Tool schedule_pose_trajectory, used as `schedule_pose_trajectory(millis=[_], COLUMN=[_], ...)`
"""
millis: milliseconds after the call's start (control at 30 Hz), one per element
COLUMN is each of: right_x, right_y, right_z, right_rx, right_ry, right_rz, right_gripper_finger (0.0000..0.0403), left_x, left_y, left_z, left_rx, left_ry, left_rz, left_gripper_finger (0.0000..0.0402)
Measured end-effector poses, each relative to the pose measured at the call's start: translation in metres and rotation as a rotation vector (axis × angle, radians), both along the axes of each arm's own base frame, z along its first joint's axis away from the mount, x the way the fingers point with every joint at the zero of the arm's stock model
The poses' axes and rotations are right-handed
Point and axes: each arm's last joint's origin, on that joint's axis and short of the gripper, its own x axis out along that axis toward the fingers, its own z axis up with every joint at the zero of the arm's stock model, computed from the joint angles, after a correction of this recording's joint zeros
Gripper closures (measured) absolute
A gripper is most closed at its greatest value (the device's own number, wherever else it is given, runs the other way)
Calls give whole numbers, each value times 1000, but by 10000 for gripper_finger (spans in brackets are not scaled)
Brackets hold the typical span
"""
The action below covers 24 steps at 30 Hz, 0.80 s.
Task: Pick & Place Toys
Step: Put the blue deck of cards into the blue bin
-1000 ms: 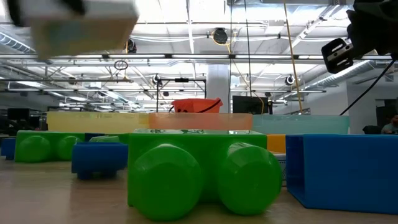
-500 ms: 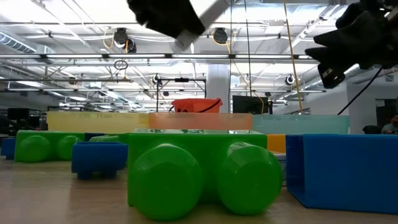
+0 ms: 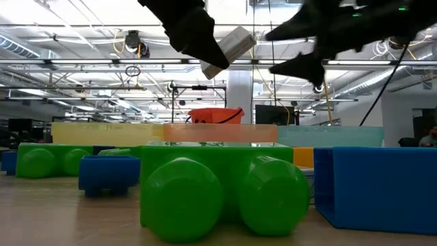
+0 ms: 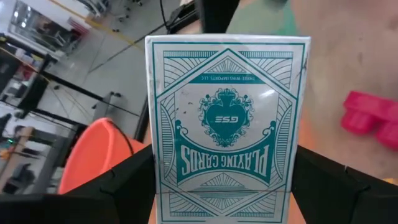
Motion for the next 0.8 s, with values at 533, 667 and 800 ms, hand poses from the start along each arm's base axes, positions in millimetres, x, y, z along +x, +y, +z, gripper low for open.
schedule_pose_trajectory(millis=[533,667,800], right_x=[43,44,45], right_y=[-8,-10,-14], right_z=[8,9,9], right_rx=[77,75,60], right_ry=[-24,-44,-58], right_rz=[127,74,61], right_gripper_finger=[103,104,115], left_x=[-4,-3,-2], left_y=[11,11,14], left_z=[-4,-4,-3], left_rx=[54,58,52], left_ry=[66,60,55], left_rz=[71,64,70], left_gripper_finger=[98,98,98])
